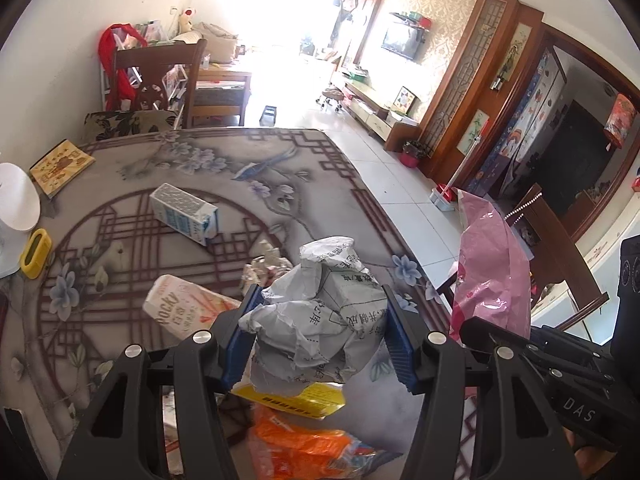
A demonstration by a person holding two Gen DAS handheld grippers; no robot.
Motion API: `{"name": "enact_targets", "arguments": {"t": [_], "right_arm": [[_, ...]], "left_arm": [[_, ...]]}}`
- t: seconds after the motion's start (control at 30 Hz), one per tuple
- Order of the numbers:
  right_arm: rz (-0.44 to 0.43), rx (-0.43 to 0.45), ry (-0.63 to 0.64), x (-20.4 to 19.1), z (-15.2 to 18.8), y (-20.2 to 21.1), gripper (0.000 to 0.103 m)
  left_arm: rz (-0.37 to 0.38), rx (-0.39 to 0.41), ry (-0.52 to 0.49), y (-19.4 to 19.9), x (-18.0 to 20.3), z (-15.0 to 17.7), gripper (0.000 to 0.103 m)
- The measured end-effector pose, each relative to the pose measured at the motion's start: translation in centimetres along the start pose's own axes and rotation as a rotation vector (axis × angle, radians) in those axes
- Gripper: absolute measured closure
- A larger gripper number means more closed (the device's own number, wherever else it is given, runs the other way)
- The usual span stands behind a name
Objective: Collect trash
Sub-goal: 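Carry the crumpled paper and pink bag over to the red bucket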
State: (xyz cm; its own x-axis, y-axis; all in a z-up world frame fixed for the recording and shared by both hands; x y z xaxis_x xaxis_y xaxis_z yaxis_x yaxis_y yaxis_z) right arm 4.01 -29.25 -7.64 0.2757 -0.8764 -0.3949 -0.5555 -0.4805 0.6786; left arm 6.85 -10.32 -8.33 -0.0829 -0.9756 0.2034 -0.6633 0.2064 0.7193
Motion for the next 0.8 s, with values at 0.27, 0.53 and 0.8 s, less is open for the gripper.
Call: {"name": "enact_targets", "arguments": {"t": [0.27,0.53,0.8], "right_arm": [[0.050,0.006,-0.055,6.0,-0.5,1.7,0.086],[0.091,0.003,-0.121,13.0,-0.7,3.2,0.086],[0.130,-0.007,-0.195,20.1,-0.4,4.4,0.086]], "left_arm": [[0.034,-0.023,-0.031,-2.4,5.0,-0.3,0.048],[0.044,-0.056,-0.047,-5.1,9.8,-0.2,0.048],[0.038,-0.077,-0.065,-7.1,14.1,-0.2,0.048]]}}
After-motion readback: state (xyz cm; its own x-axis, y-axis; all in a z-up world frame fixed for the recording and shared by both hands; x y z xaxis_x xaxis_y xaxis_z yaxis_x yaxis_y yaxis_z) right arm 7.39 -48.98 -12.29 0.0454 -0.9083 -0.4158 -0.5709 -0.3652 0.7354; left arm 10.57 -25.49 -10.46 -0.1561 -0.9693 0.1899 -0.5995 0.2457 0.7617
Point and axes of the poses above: each gripper's, at about its wrist camera, not at the fingertips, and y roughly against the way its jaws point, x to its right, z to its underside, the point moved 3 cm from there along -y, roughly the way its jaws point, and after that the axes turned 5 degrees about -z, right-handed, at the moved point
